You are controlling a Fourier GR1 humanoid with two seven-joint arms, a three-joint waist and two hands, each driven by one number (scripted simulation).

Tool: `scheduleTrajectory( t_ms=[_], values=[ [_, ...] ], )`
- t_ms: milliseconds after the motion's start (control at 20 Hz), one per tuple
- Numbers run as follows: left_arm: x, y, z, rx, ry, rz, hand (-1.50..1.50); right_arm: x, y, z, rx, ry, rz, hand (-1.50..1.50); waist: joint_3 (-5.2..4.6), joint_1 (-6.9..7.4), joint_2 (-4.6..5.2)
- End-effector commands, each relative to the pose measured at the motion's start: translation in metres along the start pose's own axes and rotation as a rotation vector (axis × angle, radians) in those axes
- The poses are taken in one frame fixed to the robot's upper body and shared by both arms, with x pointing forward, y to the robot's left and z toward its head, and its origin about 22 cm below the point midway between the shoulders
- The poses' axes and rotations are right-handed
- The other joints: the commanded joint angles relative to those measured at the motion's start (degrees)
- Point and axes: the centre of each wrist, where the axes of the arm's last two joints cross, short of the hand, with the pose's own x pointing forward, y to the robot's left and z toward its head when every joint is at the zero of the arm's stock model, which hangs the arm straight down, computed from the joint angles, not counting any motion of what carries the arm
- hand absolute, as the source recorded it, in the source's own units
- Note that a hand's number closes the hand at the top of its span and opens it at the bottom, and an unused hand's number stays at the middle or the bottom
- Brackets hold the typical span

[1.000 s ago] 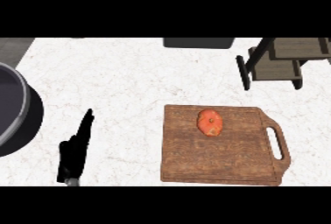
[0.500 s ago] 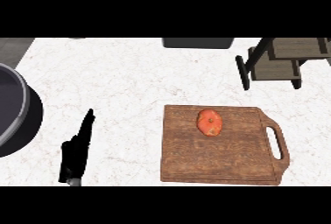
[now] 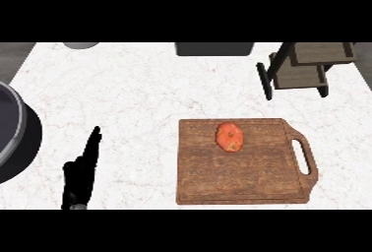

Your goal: Pick the cupcake from the cutting board and place it in the tiered basket

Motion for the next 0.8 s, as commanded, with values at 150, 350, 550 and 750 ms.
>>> scheduleTrajectory(
  t_ms=[150, 350, 550, 750],
  values=[
    [-0.006, 0.016, 0.003, 0.027, 0.063, -0.004, 0.0, 0.015, -0.084, 0.004, -0.129, 0.169, -0.067, -1.5, -0.25, -2.21, -1.07],
    [-0.022, 0.013, 0.016, 0.049, 0.103, -0.008, 0.0, 0.007, -0.13, 0.018, -0.108, 0.18, -0.099, -1.5, -0.25, -3.18, -1.79],
    [-0.018, 0.013, 0.012, 0.055, 0.097, 0.002, 0.0, -0.007, -0.173, 0.031, -0.08, 0.151, -0.079, -1.5, -0.27, -4.17, -1.99],
    [-0.02, 0.019, 0.017, 0.058, 0.112, 0.005, 0.0, -0.023, -0.223, 0.04, -0.024, 0.135, -0.105, -1.5, -0.23, -4.12, -2.21]
  ],
)
